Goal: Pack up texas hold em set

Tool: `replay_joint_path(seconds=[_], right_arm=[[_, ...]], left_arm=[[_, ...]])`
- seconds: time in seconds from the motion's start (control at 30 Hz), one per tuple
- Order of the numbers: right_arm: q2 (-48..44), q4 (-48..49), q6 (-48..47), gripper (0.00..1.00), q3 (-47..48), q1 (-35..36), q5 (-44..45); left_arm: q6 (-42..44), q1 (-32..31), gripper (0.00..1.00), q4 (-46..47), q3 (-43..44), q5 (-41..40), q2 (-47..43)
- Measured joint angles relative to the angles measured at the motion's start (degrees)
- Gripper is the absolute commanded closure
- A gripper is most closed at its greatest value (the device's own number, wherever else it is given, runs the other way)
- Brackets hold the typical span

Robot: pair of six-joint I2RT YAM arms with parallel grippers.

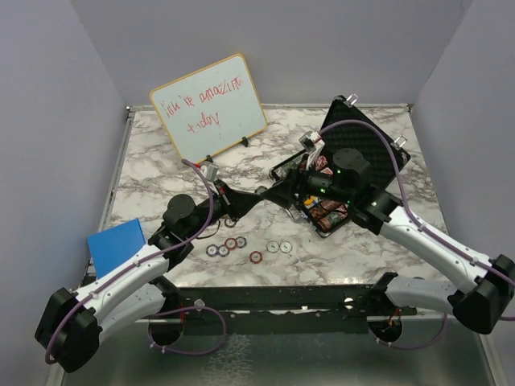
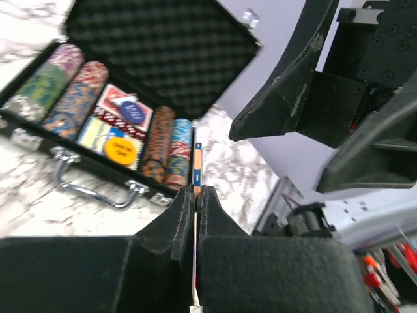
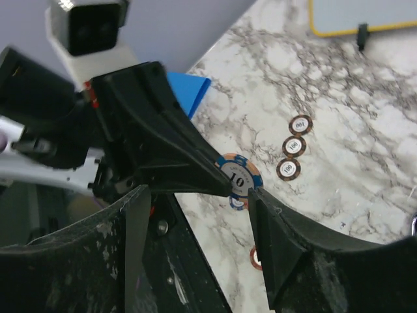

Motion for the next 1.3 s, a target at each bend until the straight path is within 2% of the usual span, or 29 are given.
replay_joint_path(seconds=[0.13, 0.27, 0.33, 0.4, 0.53, 0.6, 0.67, 0.7, 0.8, 0.87, 0.9, 1.07, 1.13, 1.17, 1.2, 1.3], right_arm=[[-4.90, -1.51, -5.53, 0.29, -0.11, -0.02, -6.54], [-6.69, -4.48, -7.98, 0.27, -0.57, -0.02, -7.89], [-7.52, -5.14, -8.57, 0.35, -1.66, -0.02, -8.20], [-8.24, -5.53, -9.22, 0.51, -2.97, -0.09, -9.27], [-9.14, -4.63, -9.99, 0.78, -5.11, -0.13, -14.93], [-9.51, -4.17, -10.01, 0.88, -5.66, -0.13, -17.88], [-9.86, -3.34, -9.68, 0.90, -6.01, -0.24, -19.76], [-10.08, -2.80, -9.31, 0.87, -6.14, -0.33, -20.63], [-10.75, -0.87, -7.82, 0.67, -6.32, -0.33, -22.36], [-10.95, 0.94, -6.73, 0.64, -6.36, -0.33, -22.69], [-10.99, 1.88, -6.60, 0.65, -6.36, -0.33, -22.73], [-9.64, 6.08, -5.16, 0.97, -6.34, -0.42, -22.88], [-8.13, 6.97, -4.81, 1.00, -6.19, -0.44, -23.43], [-7.61, 7.26, -4.59, 1.00, -6.16, -0.57, -23.67], [-7.30, 7.32, -4.46, 1.00, -6.12, -0.76, -23.71], [-7.34, 7.28, -4.94, 1.00, -6.10, -0.83, -22.84]], left_arm=[[-0.17, 0.00, 1.00, 0.02, 2.16, 7.23, -0.37], [-0.28, 0.00, 1.00, -0.02, 3.28, 13.44, -0.74], [-0.39, 0.00, 1.00, 0.00, 3.82, 16.31, -0.74], [-0.48, 0.00, 1.00, -0.04, 4.35, 18.82, -0.76], [-1.07, 0.00, 1.00, -0.04, 5.55, 23.28, -0.76], [-1.46, 0.00, 1.00, -0.02, 5.84, 24.63, -0.94], [-1.95, 0.00, 1.00, 0.00, 6.10, 26.12, -1.57], [-2.12, 0.00, 1.00, 0.02, 6.27, 26.64, -1.88], [-2.82, 0.00, 1.00, 0.52, 6.36, 27.56, -2.69], [-3.15, 0.00, 1.00, 0.52, 6.36, 27.78, -2.93], [-3.39, 0.00, 1.00, 0.52, 6.36, 27.80, -2.89], [-4.26, 0.00, 1.00, 0.98, 6.36, 28.13, -2.82], [-4.20, 0.00, 1.00, 0.90, 6.29, 28.28, -2.78], [-4.04, 0.04, 0.87, 0.79, 6.14, 28.44, -2.75], [-4.04, 0.20, 0.70, 0.74, 6.12, 28.44, -2.64], [-3.87, 0.26, 0.40, 0.90, 5.86, 27.63, -2.51]])
